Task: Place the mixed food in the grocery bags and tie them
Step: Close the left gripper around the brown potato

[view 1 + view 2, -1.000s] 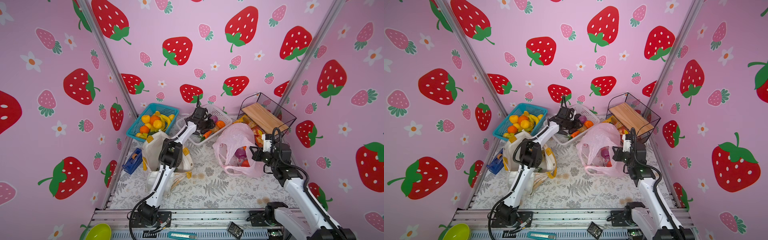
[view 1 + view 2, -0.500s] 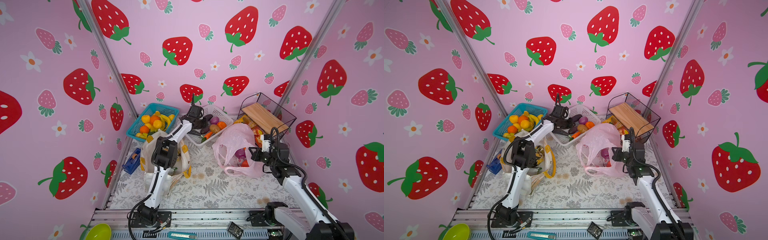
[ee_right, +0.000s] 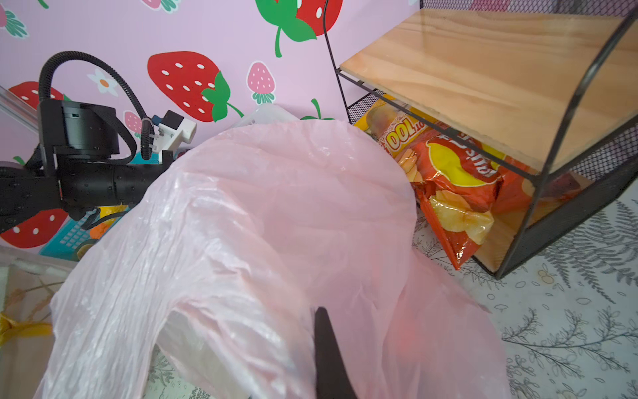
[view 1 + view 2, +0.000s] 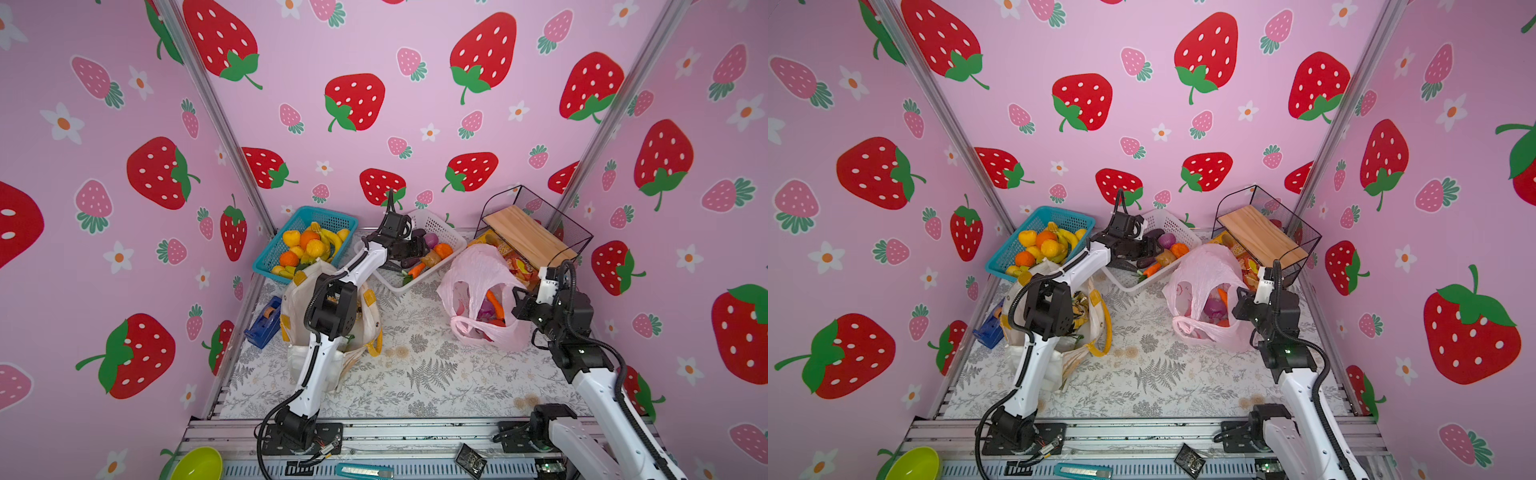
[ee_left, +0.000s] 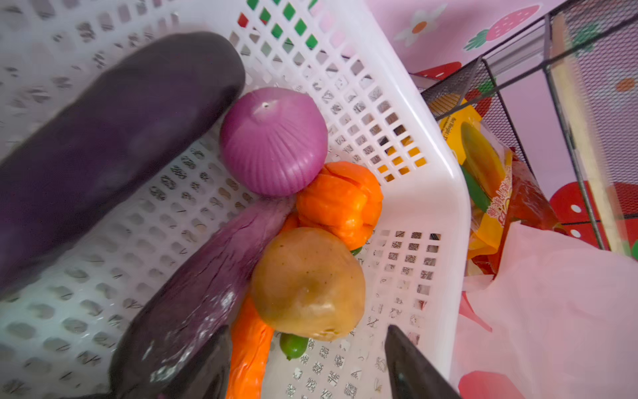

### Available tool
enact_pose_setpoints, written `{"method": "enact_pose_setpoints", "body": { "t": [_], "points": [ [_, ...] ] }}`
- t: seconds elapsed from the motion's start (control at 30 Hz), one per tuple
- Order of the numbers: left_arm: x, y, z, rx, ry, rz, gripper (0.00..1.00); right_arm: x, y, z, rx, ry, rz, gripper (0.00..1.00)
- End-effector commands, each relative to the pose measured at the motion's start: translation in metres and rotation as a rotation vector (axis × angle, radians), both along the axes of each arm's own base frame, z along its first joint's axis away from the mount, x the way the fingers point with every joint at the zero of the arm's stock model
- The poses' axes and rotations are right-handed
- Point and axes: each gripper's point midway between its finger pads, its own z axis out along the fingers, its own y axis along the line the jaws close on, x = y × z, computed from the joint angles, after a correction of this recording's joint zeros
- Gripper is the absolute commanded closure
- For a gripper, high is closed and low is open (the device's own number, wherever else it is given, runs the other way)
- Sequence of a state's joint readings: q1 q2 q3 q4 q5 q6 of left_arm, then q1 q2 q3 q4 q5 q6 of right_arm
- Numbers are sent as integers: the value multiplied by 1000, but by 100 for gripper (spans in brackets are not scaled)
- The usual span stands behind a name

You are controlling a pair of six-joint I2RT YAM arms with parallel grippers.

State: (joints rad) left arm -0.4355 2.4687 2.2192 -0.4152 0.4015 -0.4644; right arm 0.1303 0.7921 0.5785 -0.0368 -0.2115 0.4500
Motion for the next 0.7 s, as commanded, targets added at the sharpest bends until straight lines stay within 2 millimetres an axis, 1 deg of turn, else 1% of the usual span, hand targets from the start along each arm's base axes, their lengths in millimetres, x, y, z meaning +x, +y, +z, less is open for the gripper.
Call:
{"method": "enact_pose_setpoints", "body": {
  "t": [0.0,0.13,0.37,0.5,0.67],
  "points": [
    [-1,-10,-13,-19,40,-20,27,1,-11,-2,-1,1,-60,100],
    [-7,-21,-19,-42,63,-58,26,1,-10,-1,2,1,-57,100],
    [-9,-26,-33,-46,99,-67,32,0,-6,-7,12,14,-39,100],
    [-2,-27,-34,-61,89,-56,34,0,-6,-9,12,19,-34,100],
    [9,-27,-31,-77,75,-35,29,-1,-4,-11,15,23,-27,100]
  ]
}}
